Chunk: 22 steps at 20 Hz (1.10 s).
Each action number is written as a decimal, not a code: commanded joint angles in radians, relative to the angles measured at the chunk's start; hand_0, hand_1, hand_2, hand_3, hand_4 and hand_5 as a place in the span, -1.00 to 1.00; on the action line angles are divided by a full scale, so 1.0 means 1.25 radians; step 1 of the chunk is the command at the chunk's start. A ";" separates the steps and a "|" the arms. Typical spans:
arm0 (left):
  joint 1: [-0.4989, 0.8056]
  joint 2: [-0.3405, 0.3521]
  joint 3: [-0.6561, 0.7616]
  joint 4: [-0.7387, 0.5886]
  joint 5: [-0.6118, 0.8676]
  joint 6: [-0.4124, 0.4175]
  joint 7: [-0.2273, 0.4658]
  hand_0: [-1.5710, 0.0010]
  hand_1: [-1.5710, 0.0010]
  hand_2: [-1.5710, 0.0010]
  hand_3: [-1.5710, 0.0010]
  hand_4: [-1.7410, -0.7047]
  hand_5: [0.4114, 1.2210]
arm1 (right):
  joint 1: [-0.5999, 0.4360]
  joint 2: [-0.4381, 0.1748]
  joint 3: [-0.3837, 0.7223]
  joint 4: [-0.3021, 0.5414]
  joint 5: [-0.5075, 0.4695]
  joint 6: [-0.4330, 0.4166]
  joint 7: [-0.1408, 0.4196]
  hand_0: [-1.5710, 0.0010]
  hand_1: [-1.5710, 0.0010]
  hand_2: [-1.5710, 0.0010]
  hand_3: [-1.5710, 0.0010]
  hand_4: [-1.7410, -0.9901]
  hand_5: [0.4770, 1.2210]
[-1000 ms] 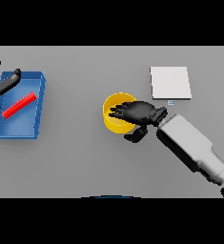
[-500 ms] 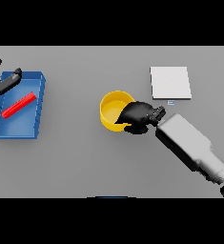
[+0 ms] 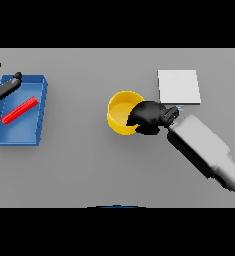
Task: Pick up the red beaker and tilt it to pour out 1 green nut into yellow bowl. Pick up the yellow bowl and place it on the metallic measuring scale.
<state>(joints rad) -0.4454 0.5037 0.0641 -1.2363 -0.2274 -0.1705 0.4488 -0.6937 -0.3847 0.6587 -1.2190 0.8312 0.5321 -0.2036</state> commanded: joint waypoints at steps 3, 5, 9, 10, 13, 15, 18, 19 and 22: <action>0.004 0.003 -0.004 -0.015 -0.001 -0.004 0.004 1.00 1.00 1.00 1.00 0.87 -0.27 | 0.000 -0.027 -0.019 -0.042 -0.023 0.038 0.011 -0.97 -0.97 -0.89 -0.47 -0.98 0.99; -0.007 -0.005 -0.003 -0.001 0.006 -0.006 0.003 1.00 1.00 1.00 1.00 0.86 -0.28 | 0.004 -0.042 -0.032 -0.069 -0.023 0.047 0.039 -0.98 -0.98 -0.85 -0.53 -0.99 0.99; -0.014 -0.013 0.003 0.001 0.013 0.000 0.008 1.00 1.00 1.00 1.00 0.82 -0.28 | -0.018 -0.043 -0.045 -0.082 -0.021 0.054 0.081 -0.99 -0.99 -0.90 -0.51 -0.99 0.99; -0.012 -0.010 0.003 0.000 0.014 -0.004 0.004 1.00 1.00 1.00 1.00 0.82 -0.28 | -0.016 -0.050 -0.052 -0.085 -0.026 0.051 0.075 -0.99 -0.99 -0.92 -0.50 -1.00 0.99; -0.012 -0.008 0.011 -0.009 0.023 -0.004 0.011 1.00 1.00 1.00 1.00 0.79 -0.26 | -0.037 -0.071 -0.087 -0.074 -0.037 0.055 0.097 -0.96 -1.00 -0.89 -0.52 -1.00 1.00; -0.009 -0.009 0.014 -0.016 0.029 -0.005 0.025 1.00 1.00 1.00 1.00 0.77 -0.23 | -0.049 -0.093 -0.102 -0.044 -0.028 0.021 0.084 -0.97 -1.00 -0.91 -0.49 -1.00 1.00; -0.003 -0.011 0.013 -0.033 0.036 -0.009 0.037 1.00 1.00 1.00 1.00 0.74 -0.20 | -0.080 -0.100 -0.132 0.018 -0.027 -0.030 0.078 -0.99 -1.00 -0.95 -0.47 -1.00 1.00; -0.007 -0.014 0.013 -0.031 0.036 -0.008 0.048 1.00 1.00 1.00 1.00 0.74 -0.20 | -0.086 -0.103 -0.135 0.046 -0.019 -0.050 0.071 -0.99 -1.00 -0.96 -0.47 -1.00 1.00; 0.004 -0.010 0.013 -0.041 0.037 -0.010 0.052 1.00 1.00 1.00 1.00 0.72 -0.15 | -0.102 -0.117 -0.151 0.127 -0.010 -0.094 0.055 -0.99 -1.00 -0.98 -0.47 -1.00 1.00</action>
<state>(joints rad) -0.4400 0.4908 0.0805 -1.2878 -0.1812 -0.1836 0.5140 -0.8207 -0.5313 0.4698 -1.0596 0.8193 0.4147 -0.1305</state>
